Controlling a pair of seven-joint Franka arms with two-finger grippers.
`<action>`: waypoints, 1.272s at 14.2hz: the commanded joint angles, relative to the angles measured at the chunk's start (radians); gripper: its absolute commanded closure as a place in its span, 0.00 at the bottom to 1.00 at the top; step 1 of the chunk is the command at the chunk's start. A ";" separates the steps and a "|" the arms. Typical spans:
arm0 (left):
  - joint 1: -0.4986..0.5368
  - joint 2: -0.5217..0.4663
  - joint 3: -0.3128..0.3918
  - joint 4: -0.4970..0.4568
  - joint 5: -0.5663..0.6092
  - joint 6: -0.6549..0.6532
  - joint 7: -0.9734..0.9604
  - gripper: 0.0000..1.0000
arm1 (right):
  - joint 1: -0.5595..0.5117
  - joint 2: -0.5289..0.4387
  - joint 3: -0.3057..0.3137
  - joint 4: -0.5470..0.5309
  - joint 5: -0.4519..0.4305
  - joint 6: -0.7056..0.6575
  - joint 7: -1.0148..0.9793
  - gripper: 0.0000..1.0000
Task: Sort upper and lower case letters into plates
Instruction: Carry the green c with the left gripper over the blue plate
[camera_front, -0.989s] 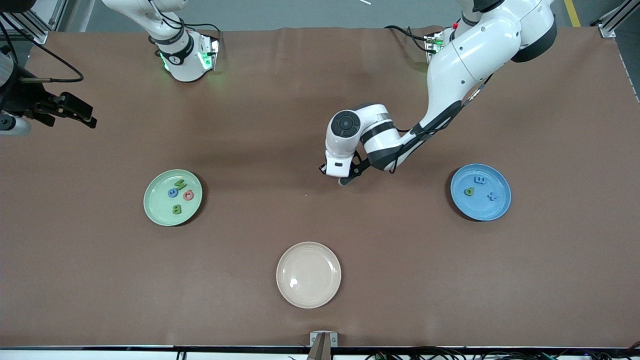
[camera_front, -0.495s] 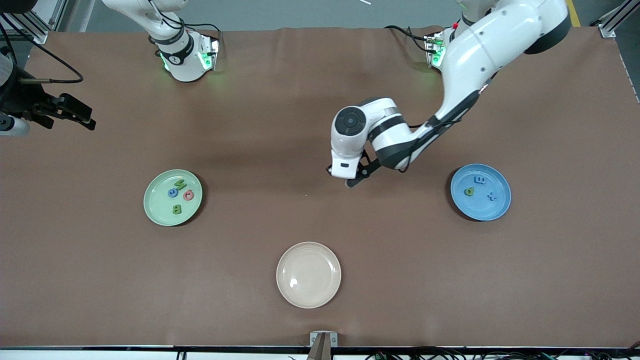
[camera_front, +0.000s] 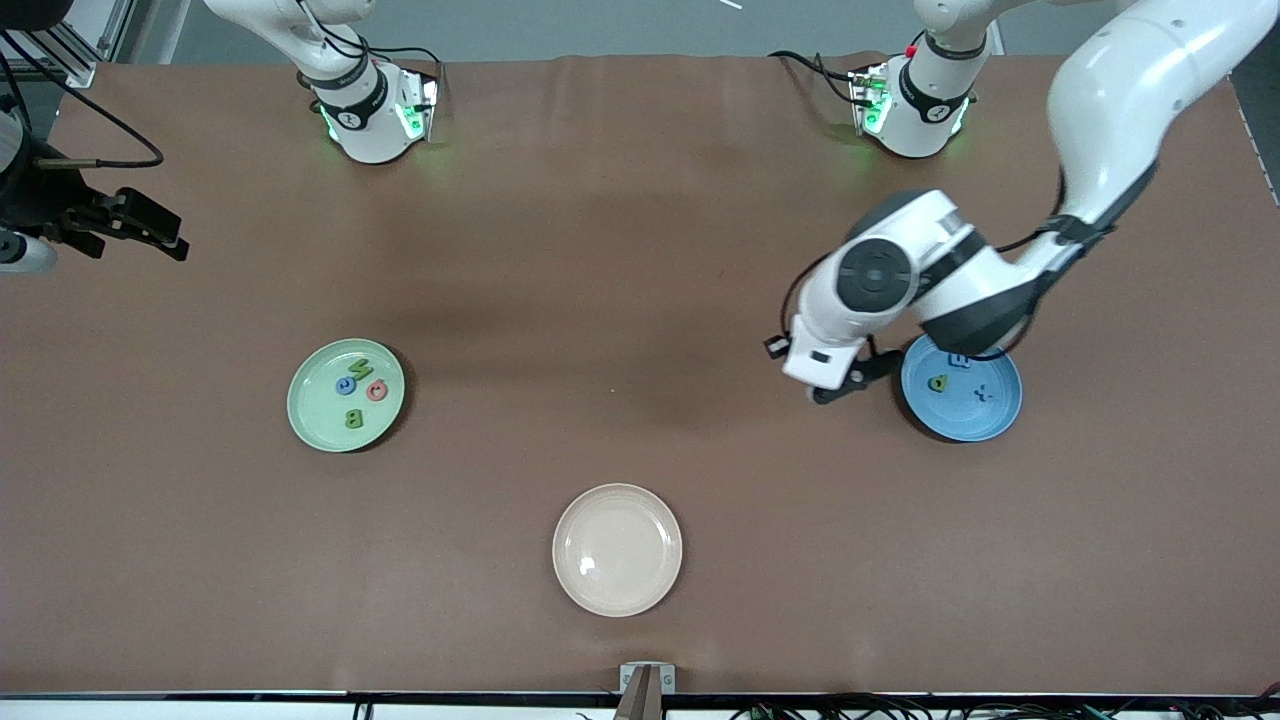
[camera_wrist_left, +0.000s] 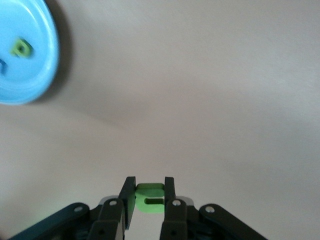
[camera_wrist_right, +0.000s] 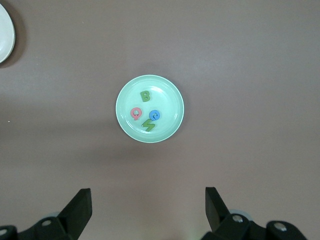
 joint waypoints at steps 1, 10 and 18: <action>0.170 -0.018 -0.065 -0.084 0.006 -0.008 0.159 0.97 | -0.026 -0.029 0.010 -0.036 -0.004 0.014 -0.014 0.00; 0.547 -0.005 -0.103 -0.357 0.270 0.155 0.448 0.95 | -0.032 -0.030 0.016 -0.038 0.004 0.014 -0.014 0.00; 0.617 0.006 0.045 -0.438 0.398 0.331 0.562 0.94 | 0.028 -0.033 -0.019 -0.038 0.002 0.012 -0.014 0.00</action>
